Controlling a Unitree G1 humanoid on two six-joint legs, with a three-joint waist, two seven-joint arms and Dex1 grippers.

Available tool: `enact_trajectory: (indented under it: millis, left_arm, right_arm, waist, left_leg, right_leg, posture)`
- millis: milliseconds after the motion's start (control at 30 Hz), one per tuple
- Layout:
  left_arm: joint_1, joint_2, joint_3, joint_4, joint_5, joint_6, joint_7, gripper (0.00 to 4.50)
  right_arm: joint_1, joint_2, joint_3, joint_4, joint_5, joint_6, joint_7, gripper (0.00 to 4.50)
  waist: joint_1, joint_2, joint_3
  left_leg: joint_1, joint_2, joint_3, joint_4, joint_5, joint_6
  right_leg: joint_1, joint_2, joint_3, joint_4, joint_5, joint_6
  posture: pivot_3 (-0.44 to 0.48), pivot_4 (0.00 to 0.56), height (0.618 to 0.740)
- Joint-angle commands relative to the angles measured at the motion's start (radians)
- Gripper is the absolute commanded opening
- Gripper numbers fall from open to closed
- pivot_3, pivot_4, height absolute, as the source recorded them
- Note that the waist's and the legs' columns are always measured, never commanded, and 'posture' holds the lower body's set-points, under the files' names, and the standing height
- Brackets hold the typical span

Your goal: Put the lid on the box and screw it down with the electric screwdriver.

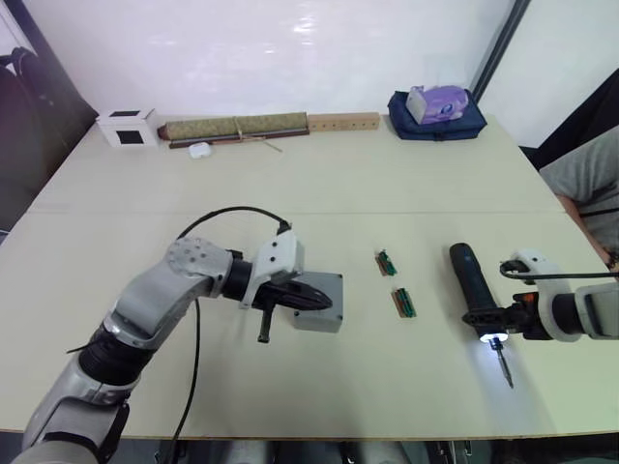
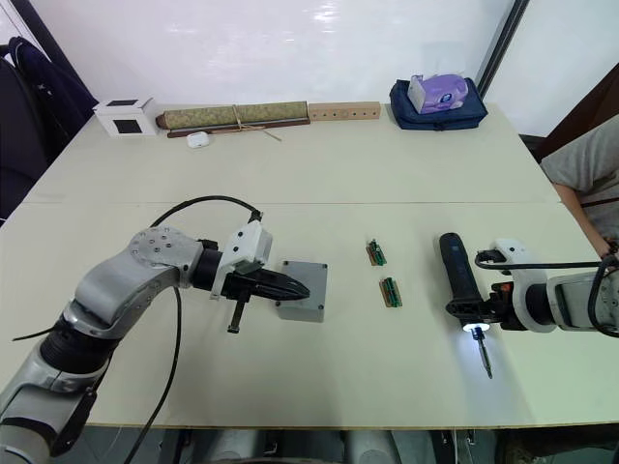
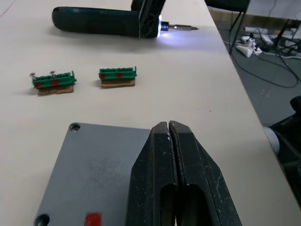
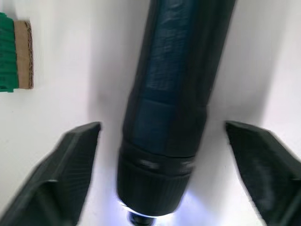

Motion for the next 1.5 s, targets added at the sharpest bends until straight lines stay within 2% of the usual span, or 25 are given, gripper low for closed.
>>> enact_trajectory:
  millis: [33, 233, 400, 533, 600, 700, 833, 1000, 1200, 1367, 1500]
  left_arm:
    - [-0.039, 0.005, 0.023, 0.033, 0.014, -0.049, -0.012, 0.00]
    - [-0.091, 0.015, 0.080, 0.189, 0.025, -0.089, -0.017, 0.00]
    - [-0.129, 0.029, 0.112, 0.340, 0.057, -0.135, -0.014, 0.00]
    - [-0.135, 0.055, 0.111, 0.433, 0.116, -0.180, -0.004, 0.00]
    - [-0.120, 0.068, 0.092, 0.439, 0.145, -0.196, -0.013, 0.00]
    - [-0.064, 0.090, 0.033, 0.438, 0.216, -0.242, -0.026, 0.00]
    - [-0.001, 0.044, 0.010, 0.423, 0.228, -0.244, -0.009, 0.00]
    - [0.007, -0.017, -0.013, 0.370, 0.230, -0.221, -0.007, 0.00]
    - [-0.044, -0.080, -0.042, 0.405, 0.271, -0.260, 0.010, 0.00]
    - [-0.092, -0.124, -0.053, 0.469, 0.290, -0.296, -0.003, 0.00]
    - [-0.124, -0.116, -0.052, 0.553, 0.331, -0.348, -0.004, 0.00]
  right_arm:
    - [-0.032, 0.022, -0.024, -0.010, -0.082, -0.024, -0.012, 4.42]
    - [-0.164, 0.072, -0.115, -0.047, -0.052, 0.005, 0.031, 4.42]
    - [-0.201, 0.075, -0.146, -0.108, -0.048, -0.007, 0.087, 4.42]
    - [-0.165, -0.020, -0.020, -0.277, -0.164, -0.187, 0.206, 4.42]
    - [-0.125, -0.015, 0.002, -0.354, -0.161, -0.262, 0.290, 4.42]
    - [-0.052, 0.047, 0.052, -0.470, -0.150, -0.364, 0.375, 4.42]
    - [-0.016, 0.182, 0.215, -0.570, -0.178, -0.399, 0.345, 4.42]
    - [-0.009, 0.277, 0.364, -0.595, -0.244, -0.402, 0.312, 4.42]
    - [-0.016, 0.343, 0.418, -0.579, -0.265, -0.395, 0.310, 4.42]
    - [-0.021, 0.397, 0.390, -0.580, -0.212, -0.360, 0.312, 4.42]
    - [-0.026, 0.371, 0.368, -0.587, -0.226, -0.348, 0.315, 4.42]
  waist:
    - [0.000, 0.000, 0.000]
    - [-0.007, 0.001, 0.000]
    - [-0.001, 0.001, 0.000]
    - [0.000, 0.002, 0.001]
    - [-0.001, 0.001, 0.001]
    - [-0.003, 0.000, 0.001]
    - [-0.004, 0.001, 0.001]
    - [0.004, -0.001, 0.001]
    - [0.001, -0.001, 0.001]
    - [0.000, -0.001, 0.001]
    - [-0.001, -0.001, 0.001]
  left_leg:
    - [0.000, 0.000, 0.000, 0.000, 0.000, 0.000]
    - [0.000, 0.001, 0.000, 0.000, 0.000, 0.000]
    - [0.000, 0.001, 0.000, 0.000, 0.000, 0.000]
    - [-0.001, 0.000, 0.000, 0.000, 0.000, 0.000]
    - [-0.001, 0.000, 0.000, 0.000, 0.000, 0.000]
    - [-0.001, 0.001, -0.001, 0.000, 0.000, 0.000]
    - [0.000, 0.001, -0.001, -0.001, 0.000, 0.000]
    - [-0.001, 0.001, -0.003, 0.002, 0.000, 0.000]
    - [-0.001, 0.000, -0.003, 0.002, 0.000, 0.000]
    - [-0.001, -0.001, -0.003, 0.002, 0.000, 0.000]
    - [0.000, -0.001, -0.003, 0.002, 0.000, 0.000]
  right_leg:
    - [0.000, 0.000, 0.000, 0.000, 0.000, 0.000]
    - [-0.002, 0.001, 0.000, 0.002, 0.001, 0.001]
    - [-0.002, 0.001, -0.001, 0.002, 0.001, 0.001]
    - [-0.002, -0.001, 0.000, 0.002, 0.001, 0.001]
    - [-0.002, -0.001, 0.000, 0.002, 0.001, 0.001]
    - [-0.002, 0.000, -0.001, 0.002, 0.001, 0.001]
    - [-0.002, 0.000, 0.000, 0.003, 0.001, 0.001]
    - [-0.001, -0.002, -0.002, 0.004, 0.001, 0.002]
    - [-0.001, -0.002, -0.002, 0.004, 0.001, 0.002]
    - [-0.001, -0.001, -0.002, 0.004, 0.001, 0.002]
    - [-0.001, -0.001, -0.002, 0.005, 0.001, 0.002]
  posture:
    - [0.000, 0.150, 0.740]
    - [0.000, 0.150, 0.740]
    - [0.000, 0.150, 0.740]
    - [0.000, 0.150, 0.740]
    - [0.000, 0.150, 0.740]
    - [0.000, 0.150, 0.740]
    - [0.000, 0.150, 0.740]
    - [0.000, 0.150, 0.740]
    - [0.000, 0.150, 0.740]
    - [0.000, 0.150, 0.740]
    - [0.000, 0.150, 0.740]
